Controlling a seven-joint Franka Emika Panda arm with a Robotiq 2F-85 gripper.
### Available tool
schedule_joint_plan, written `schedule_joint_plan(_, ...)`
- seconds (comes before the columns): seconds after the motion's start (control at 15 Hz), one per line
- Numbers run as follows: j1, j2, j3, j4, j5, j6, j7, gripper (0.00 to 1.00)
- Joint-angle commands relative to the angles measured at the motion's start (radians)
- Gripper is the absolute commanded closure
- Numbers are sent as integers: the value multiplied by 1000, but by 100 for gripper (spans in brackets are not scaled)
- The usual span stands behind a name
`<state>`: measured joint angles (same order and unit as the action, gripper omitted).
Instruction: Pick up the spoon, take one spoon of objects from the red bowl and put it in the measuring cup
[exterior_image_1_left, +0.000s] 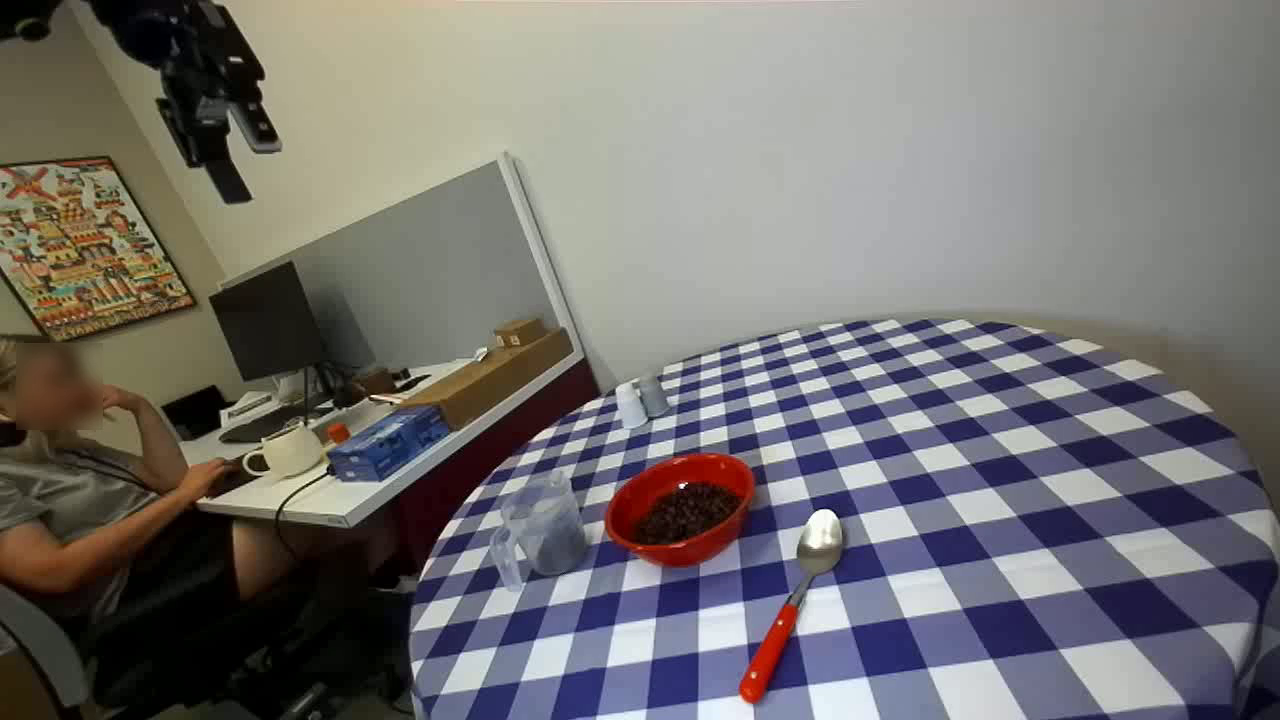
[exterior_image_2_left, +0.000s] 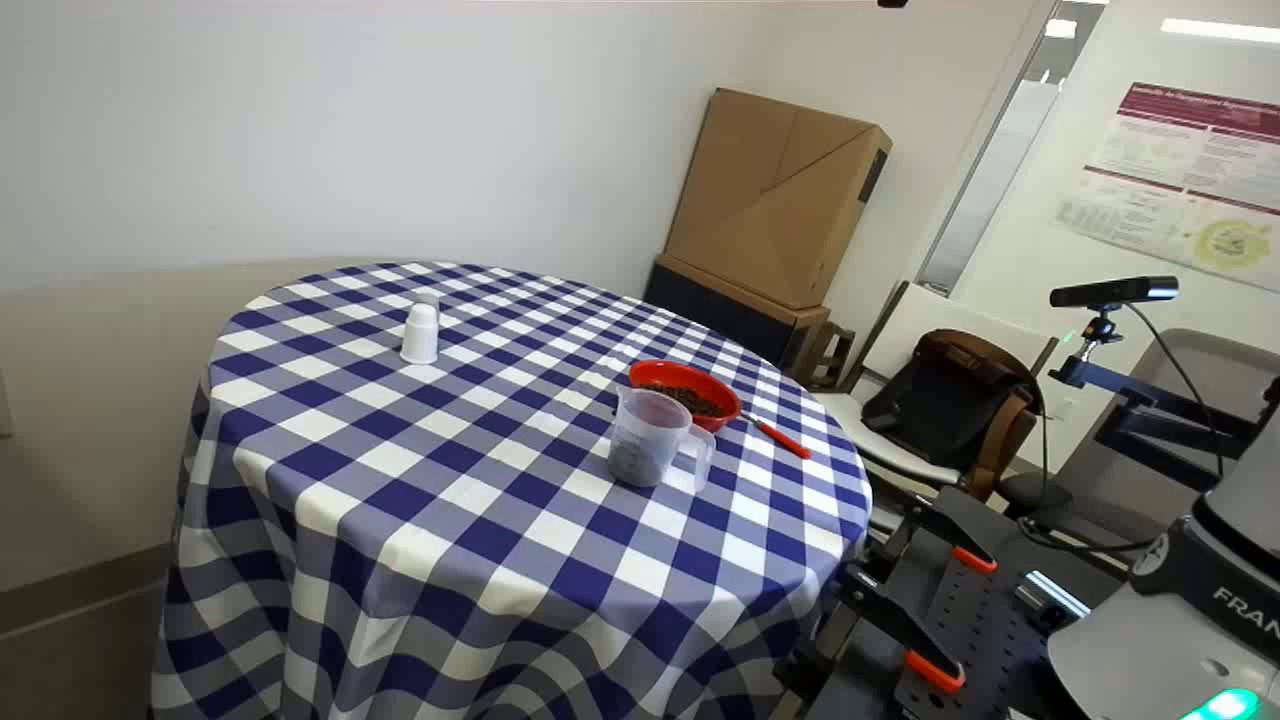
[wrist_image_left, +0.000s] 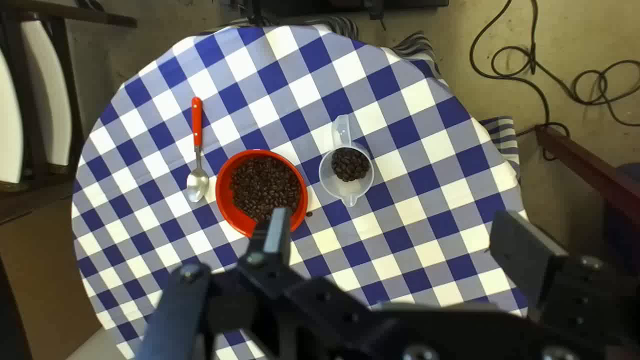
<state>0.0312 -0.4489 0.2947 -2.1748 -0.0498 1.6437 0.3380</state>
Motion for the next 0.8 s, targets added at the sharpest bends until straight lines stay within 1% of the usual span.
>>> schedule_joint_plan(0.0,29,5,-23,2,-10,-2,10,0)
schedule_joint_plan(0.2,7,-11,-60,-50,-19,44,15,0)
schedule_joint_plan(0.33,-15,-18,-99,-98,-43,82,6,0)
schedule_joint_plan(0.53,-61,-8,-167,-176,-102,152,-5,0)
schedule_joint_plan(0.73,-103,16,-219,-227,-160,191,-17,0)
